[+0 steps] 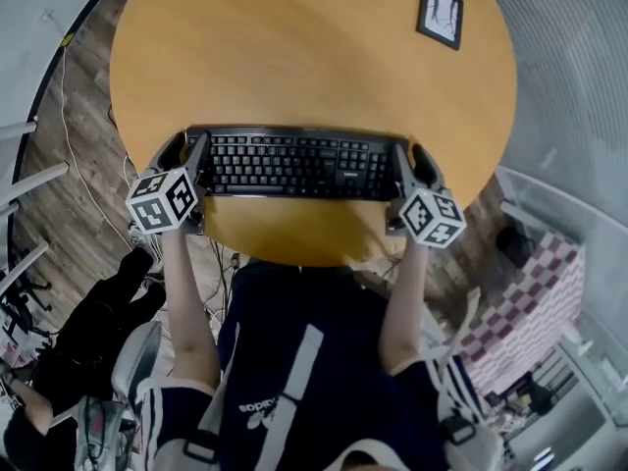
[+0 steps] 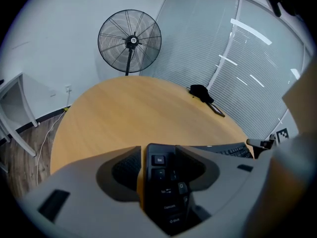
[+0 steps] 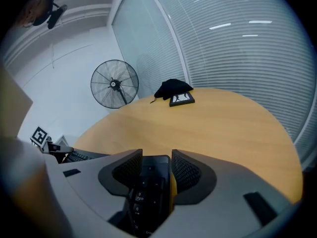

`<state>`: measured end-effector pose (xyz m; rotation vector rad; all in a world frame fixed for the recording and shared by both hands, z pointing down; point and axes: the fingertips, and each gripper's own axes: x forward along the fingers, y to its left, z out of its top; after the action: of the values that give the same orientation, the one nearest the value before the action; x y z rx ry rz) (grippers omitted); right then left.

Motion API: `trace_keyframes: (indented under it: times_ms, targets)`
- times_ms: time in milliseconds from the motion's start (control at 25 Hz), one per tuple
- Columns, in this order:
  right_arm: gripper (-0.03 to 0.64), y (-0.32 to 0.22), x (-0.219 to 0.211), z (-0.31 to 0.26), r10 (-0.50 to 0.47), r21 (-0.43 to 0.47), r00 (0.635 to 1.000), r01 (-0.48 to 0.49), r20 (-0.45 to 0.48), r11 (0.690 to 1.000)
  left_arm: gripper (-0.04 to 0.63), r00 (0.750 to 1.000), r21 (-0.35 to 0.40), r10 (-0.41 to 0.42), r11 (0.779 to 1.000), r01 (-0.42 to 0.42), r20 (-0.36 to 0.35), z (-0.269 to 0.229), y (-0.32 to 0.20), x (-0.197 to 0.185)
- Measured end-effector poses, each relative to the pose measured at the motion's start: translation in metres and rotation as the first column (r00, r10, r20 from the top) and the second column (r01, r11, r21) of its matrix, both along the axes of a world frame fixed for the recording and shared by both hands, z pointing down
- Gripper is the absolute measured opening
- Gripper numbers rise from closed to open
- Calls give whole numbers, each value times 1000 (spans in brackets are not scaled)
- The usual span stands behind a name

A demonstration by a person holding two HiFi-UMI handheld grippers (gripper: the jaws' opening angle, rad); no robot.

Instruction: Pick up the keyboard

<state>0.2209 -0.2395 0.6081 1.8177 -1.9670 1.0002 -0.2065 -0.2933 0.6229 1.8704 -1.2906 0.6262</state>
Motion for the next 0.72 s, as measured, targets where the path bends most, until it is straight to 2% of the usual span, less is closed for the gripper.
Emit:
trace_keyframes:
  times_ms: [200,360,560,720]
  targets:
    - [177,1,1,18,29,-68,999,-27,36,997,198,998,-28,-15,1000,13,-68,2,1,-2]
    - [176,-1,-5,13,1,-85,996,6,89,996,196,990,-75,-43,997,33,-134,4,2,-1]
    - [175,-2,-4,13,-16,-115,995,27,99,993,196,988,-97,-43,995,29,-145,5,1,0]
    - [175,-4,-7,17,-20,-104,995,30,99,994,196,990,-78,-45,996,35,-132,7,0,-2]
